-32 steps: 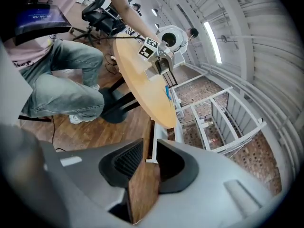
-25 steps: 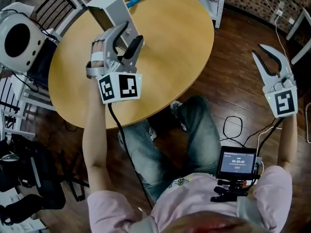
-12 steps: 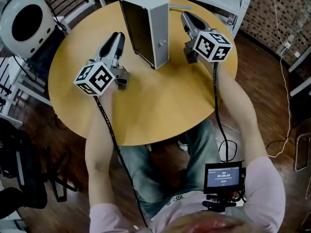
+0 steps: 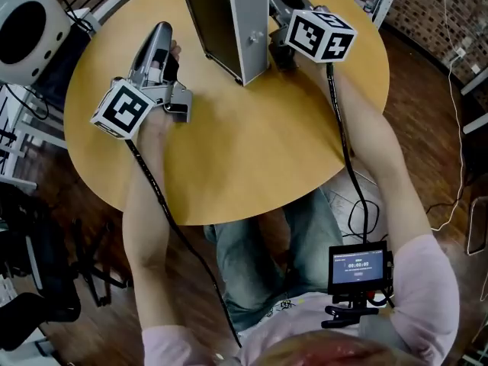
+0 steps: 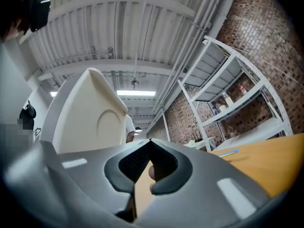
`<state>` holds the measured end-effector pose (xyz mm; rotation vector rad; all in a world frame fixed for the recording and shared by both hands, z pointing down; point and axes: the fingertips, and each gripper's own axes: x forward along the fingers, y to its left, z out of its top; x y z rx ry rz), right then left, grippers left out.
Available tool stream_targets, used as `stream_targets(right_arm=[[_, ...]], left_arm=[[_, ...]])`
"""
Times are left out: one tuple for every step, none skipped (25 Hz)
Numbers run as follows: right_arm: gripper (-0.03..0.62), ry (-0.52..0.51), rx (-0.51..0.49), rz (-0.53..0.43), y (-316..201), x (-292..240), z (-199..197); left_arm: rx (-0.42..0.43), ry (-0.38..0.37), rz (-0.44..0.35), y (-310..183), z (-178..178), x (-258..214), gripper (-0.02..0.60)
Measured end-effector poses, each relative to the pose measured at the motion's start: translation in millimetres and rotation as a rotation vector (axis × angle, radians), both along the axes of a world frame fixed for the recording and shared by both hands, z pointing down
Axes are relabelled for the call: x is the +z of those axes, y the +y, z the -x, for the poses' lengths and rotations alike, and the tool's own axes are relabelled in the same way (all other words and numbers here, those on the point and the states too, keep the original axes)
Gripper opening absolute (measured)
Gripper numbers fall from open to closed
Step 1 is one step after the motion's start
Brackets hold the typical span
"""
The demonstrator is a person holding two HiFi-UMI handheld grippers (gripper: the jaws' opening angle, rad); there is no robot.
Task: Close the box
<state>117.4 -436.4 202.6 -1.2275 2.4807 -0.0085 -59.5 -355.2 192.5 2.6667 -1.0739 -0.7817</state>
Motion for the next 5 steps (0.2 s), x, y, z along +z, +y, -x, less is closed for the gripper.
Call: stream_targets(right_arm=[[0.005,0.019,-0.005,-0.015,3.3,-0.4,4.0],[0.005,0.039,-0.010,-0.028,6.3,-0.5,7.1],[0.005,0.061,-0.015,-0.043,9.2,-0.6,9.4],[0.005,0.084,-0.021,-0.058,12.1,-0.8,11.3],[0.005,0.108,-0.027,-0.074,15.1,-1.0,13.1]], left_arm=[[0.004,-0.012,-0.002,0.8,-3.0,0.8,0.015],[0.011,-0.025,-0.002,1.4,-7.5,2.2,0.015],[0.020,-0.039,-0.002,1.9,-13.1,3.7,0.015],[0.029,-0.054,-0.005,2.2,-19.6,5.1,0.015],[0.039,-0.070,-0.008,2.6,-26.5,6.5,0.015]])
